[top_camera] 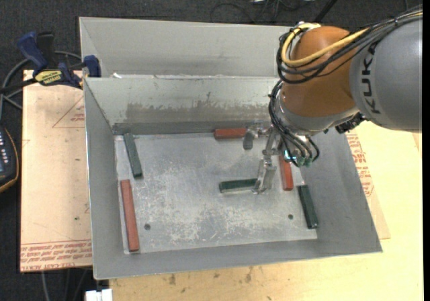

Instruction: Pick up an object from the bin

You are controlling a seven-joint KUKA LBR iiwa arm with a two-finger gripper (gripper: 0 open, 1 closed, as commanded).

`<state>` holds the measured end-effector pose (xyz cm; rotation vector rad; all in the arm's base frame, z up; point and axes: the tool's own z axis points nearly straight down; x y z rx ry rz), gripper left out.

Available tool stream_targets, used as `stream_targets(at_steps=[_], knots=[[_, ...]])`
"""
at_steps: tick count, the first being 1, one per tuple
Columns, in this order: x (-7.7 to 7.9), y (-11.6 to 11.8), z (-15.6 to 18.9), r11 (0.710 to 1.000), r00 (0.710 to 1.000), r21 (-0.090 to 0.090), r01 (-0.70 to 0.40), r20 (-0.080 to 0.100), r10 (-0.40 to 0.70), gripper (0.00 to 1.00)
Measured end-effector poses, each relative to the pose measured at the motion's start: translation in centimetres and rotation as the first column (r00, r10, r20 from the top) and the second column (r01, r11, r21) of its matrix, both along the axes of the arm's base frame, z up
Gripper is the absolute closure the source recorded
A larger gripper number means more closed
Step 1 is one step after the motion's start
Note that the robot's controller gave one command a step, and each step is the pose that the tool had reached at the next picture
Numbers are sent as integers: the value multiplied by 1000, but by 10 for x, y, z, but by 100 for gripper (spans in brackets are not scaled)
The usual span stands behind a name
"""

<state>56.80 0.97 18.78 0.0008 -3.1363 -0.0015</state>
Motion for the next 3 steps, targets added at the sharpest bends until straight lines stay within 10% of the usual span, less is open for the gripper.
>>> stream_targets(at_steps=[1,2,3], knots=[[-26,-22,-122,998,998,0,-60,-1,60,0],[-24,-22,-117,998,998,0,-61,5,61,100],[-21,-30,6,1000,1000,-1,-20,15,20,100]])
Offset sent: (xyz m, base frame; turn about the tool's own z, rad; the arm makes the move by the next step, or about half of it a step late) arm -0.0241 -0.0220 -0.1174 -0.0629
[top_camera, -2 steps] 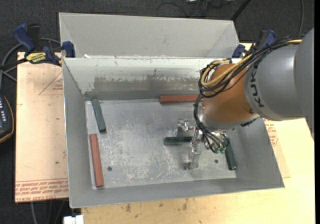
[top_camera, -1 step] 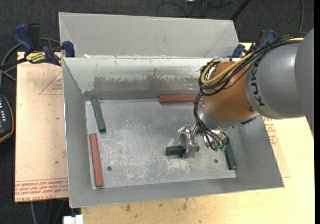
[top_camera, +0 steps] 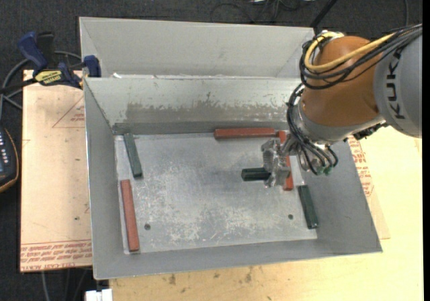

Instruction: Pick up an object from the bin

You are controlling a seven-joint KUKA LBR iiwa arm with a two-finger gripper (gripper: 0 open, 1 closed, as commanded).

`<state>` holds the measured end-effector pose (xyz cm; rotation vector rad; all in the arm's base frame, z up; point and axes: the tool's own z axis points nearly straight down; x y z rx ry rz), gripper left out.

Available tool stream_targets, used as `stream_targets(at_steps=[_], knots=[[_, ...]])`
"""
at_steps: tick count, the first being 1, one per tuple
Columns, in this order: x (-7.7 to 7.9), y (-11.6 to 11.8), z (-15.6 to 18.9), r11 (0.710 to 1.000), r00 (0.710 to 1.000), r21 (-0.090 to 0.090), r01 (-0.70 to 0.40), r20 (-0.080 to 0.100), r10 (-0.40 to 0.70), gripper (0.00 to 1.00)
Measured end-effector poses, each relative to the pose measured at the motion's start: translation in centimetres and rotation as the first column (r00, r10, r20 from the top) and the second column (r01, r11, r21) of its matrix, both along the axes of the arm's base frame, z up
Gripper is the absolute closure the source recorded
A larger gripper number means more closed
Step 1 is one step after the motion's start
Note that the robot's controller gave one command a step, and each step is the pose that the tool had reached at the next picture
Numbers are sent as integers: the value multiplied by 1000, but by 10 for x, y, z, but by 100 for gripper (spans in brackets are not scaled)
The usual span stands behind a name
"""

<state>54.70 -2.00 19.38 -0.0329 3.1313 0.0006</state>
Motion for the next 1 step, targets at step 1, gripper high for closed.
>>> stream_targets(at_steps=[1], knots=[[-14,23,110,993,993,-1,-115,2,115,100]])
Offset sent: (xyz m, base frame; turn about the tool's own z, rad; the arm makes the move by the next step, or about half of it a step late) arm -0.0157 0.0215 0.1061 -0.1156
